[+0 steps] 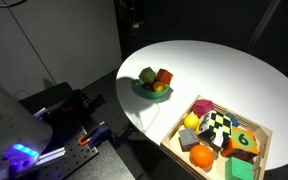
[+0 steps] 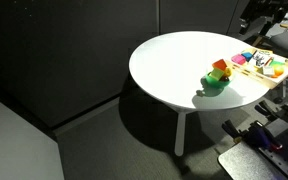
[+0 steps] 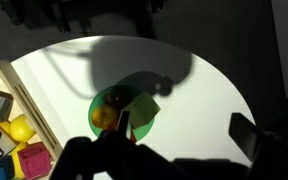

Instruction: Remove one square toy from the box and put it on the table.

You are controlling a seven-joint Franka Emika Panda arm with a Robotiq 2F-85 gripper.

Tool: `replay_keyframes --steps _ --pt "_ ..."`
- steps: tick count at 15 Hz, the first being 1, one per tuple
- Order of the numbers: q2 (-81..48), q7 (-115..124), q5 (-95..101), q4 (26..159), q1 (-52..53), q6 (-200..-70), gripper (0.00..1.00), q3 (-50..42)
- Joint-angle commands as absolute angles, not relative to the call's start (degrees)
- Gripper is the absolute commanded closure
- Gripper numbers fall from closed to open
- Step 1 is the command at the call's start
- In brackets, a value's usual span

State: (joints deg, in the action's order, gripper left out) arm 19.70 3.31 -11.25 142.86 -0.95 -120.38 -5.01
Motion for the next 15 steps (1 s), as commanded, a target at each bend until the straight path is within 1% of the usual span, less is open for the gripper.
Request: replay_keyframes --steps 1,8,15 --pt "19.7 3.1 -11.5 142.7 -1.6 -120.2 0.0 -4.4" --pt "19.5 4.1 -11.2 141.7 -2.3 -122.3 0.0 -4.5" --pt "18.4 5.4 -9.8 137.8 -4.9 -126.2 0.0 -4.8"
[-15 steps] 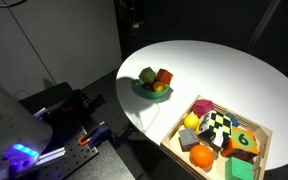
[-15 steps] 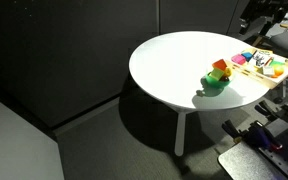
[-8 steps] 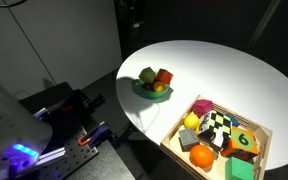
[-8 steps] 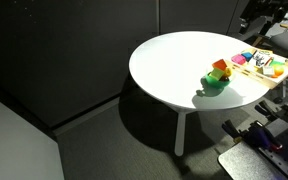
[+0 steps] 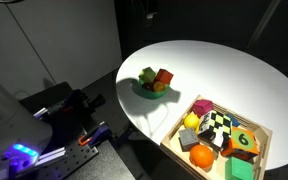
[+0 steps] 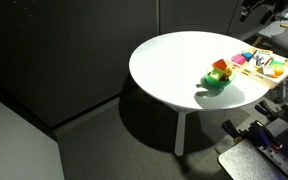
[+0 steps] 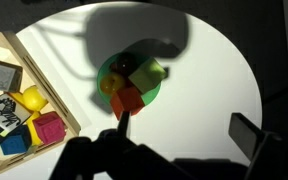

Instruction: Remove one square toy from the box and put it on the table.

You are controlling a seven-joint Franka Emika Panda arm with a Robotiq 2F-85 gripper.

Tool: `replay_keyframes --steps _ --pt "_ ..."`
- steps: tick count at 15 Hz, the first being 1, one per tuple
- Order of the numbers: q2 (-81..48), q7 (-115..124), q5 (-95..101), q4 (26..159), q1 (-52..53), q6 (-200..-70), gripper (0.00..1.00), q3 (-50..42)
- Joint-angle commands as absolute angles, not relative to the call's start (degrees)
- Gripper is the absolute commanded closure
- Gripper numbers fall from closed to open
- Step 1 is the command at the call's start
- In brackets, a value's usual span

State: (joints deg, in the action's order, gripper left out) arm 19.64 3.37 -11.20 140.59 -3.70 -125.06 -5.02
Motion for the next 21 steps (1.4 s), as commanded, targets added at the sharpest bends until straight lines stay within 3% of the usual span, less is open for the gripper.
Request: replay_keyframes --steps 1,8,21 --pt "18.0 6.1 -8.7 137.0 -5.5 -127.2 0.0 -4.6" --pt "13.1 12.3 0.9 130.3 -9.3 -127.9 0.0 -4.7" --pt "-2.8 10.3 1.2 115.4 -11.0 -114.8 0.0 -10.0"
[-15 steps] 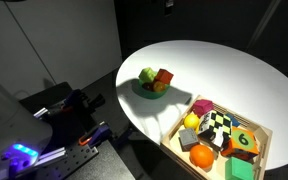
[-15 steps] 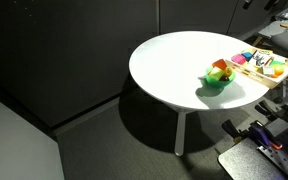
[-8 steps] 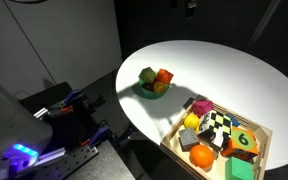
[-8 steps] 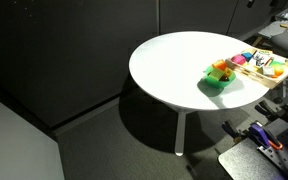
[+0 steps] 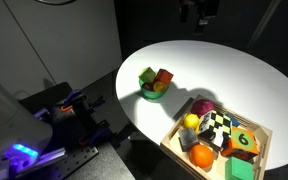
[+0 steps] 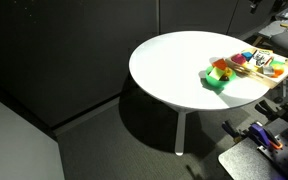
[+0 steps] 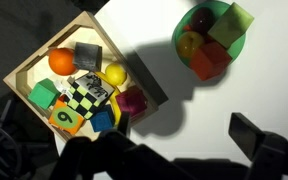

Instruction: Remove one square toy from the box and put it on the table.

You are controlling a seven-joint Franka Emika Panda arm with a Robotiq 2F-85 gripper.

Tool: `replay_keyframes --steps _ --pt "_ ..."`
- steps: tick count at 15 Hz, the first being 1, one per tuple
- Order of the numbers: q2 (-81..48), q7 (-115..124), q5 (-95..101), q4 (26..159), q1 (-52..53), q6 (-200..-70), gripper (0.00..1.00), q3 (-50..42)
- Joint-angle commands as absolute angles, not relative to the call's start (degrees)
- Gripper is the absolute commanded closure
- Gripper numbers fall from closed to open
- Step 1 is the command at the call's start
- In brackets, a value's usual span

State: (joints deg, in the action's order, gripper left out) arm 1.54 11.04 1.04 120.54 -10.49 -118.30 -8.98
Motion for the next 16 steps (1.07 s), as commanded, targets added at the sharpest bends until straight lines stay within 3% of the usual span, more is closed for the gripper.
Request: replay_keyframes --steps 1,16 --pt "-4.1 9.8 1.2 114.5 -11.1 -114.8 0.0 -10.4" --pt "-13.3 4.8 0.5 113.5 -12.9 -125.2 0.0 -12.4"
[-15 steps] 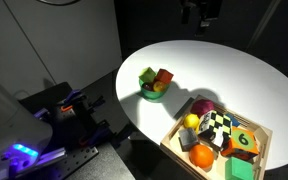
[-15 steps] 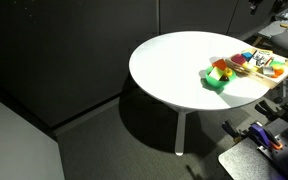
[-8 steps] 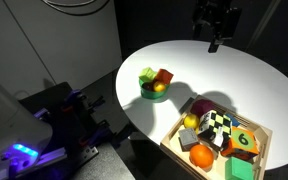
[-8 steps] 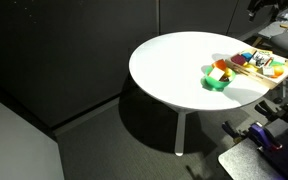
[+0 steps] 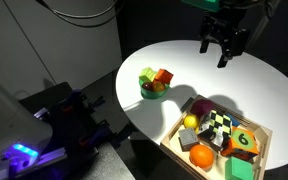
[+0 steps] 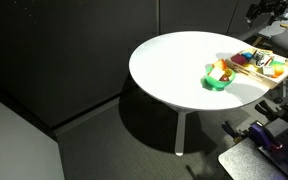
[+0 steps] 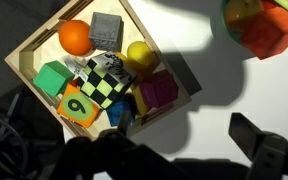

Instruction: Remove one square toy from the box and put it on the table.

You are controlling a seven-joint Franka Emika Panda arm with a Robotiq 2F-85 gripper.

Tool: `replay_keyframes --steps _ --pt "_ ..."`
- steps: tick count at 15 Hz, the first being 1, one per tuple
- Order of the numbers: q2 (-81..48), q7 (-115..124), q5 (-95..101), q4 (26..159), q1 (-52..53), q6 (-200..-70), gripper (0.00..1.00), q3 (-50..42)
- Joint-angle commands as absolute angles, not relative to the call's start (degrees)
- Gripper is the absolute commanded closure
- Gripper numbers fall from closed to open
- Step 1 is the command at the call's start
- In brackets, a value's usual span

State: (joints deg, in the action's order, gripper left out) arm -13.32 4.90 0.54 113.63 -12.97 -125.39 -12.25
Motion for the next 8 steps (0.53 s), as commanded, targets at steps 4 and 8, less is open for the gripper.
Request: replay_keyframes --steps 4,8 --pt "-13.5 4.7 0.5 113.1 -13.0 -125.2 0.0 -12.3" --pt "-15.3 4.7 0.4 111.7 -13.3 -124.7 0.0 -12.6"
